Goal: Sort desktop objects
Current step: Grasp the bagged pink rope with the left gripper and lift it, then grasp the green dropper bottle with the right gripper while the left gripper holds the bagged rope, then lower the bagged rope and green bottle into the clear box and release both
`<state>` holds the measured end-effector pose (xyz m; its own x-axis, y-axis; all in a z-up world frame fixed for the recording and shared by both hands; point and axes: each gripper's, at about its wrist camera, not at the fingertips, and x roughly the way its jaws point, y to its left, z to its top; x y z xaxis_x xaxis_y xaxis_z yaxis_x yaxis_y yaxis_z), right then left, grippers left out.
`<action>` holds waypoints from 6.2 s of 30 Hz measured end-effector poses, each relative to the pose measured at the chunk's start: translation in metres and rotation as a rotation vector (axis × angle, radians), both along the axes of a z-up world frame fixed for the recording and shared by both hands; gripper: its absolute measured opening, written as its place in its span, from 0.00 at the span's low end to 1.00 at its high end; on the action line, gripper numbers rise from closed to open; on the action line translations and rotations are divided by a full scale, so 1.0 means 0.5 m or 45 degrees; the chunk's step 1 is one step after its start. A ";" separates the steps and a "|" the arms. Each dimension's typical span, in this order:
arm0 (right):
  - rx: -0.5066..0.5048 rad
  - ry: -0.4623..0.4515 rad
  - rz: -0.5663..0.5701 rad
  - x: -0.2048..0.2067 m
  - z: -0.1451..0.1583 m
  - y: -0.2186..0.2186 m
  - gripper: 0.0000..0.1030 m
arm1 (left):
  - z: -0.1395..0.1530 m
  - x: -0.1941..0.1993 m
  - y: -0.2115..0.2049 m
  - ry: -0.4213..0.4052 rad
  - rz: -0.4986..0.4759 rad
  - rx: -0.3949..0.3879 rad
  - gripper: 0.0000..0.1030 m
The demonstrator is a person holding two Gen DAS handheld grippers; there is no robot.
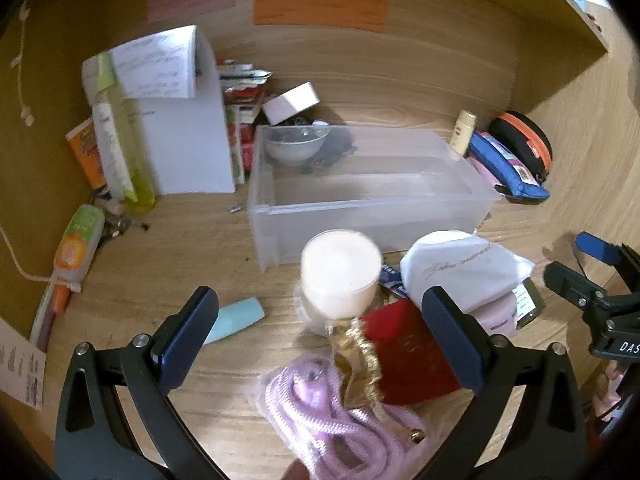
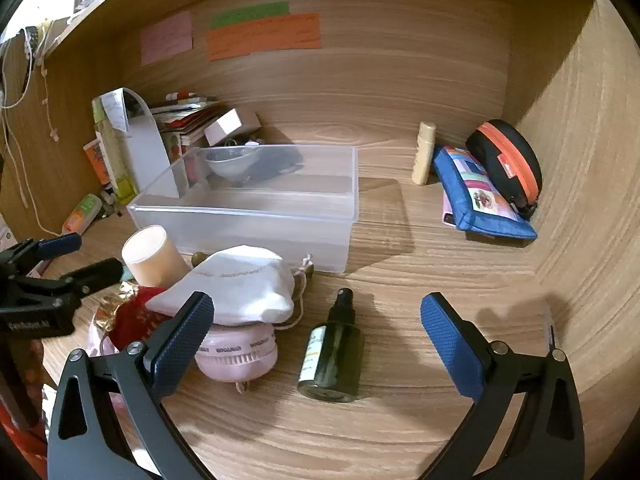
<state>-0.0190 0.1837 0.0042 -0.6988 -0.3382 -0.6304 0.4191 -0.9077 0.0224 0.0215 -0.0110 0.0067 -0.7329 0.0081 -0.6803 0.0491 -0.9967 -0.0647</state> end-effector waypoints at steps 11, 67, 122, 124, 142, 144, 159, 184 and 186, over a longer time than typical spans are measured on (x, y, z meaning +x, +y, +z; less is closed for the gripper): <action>0.009 -0.027 0.002 0.006 -0.022 0.045 1.00 | -0.030 0.043 -0.031 -0.106 0.058 0.102 1.00; 0.222 -0.308 0.172 -0.124 -0.140 0.033 0.59 | -0.151 0.040 -0.040 -0.335 0.060 -0.047 1.00; -0.119 -0.098 0.293 -0.188 0.040 -0.071 0.58 | -0.137 0.030 -0.108 -0.391 -0.059 -0.049 0.81; -0.110 -0.112 0.311 -0.201 0.039 -0.084 0.58 | -0.140 0.025 -0.104 -0.371 -0.077 -0.063 0.81; 0.025 -0.301 0.418 -0.296 -0.016 -0.183 0.58 | -0.100 0.050 -0.094 -0.131 -0.091 0.060 0.53; 0.040 -0.314 0.420 -0.302 -0.020 -0.189 0.58 | -0.077 0.064 -0.107 -0.075 -0.065 0.115 0.53; 0.234 -0.348 0.444 -0.332 -0.051 -0.244 0.58 | 0.083 -0.052 -0.129 0.101 -0.026 0.067 0.53; 0.329 -0.309 0.402 -0.344 -0.058 -0.263 0.74 | 0.047 -0.314 -0.031 -0.063 -0.262 -0.006 0.54; 0.333 -0.300 0.402 -0.344 -0.056 -0.263 0.75 | 0.045 -0.320 -0.027 -0.064 -0.268 -0.014 0.54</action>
<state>-0.1911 0.0520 -0.0240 -0.4148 -0.3201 -0.8517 0.6865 -0.7244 -0.0621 -0.1386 -0.0247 0.0292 -0.6809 0.1495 -0.7170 -0.1571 -0.9860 -0.0564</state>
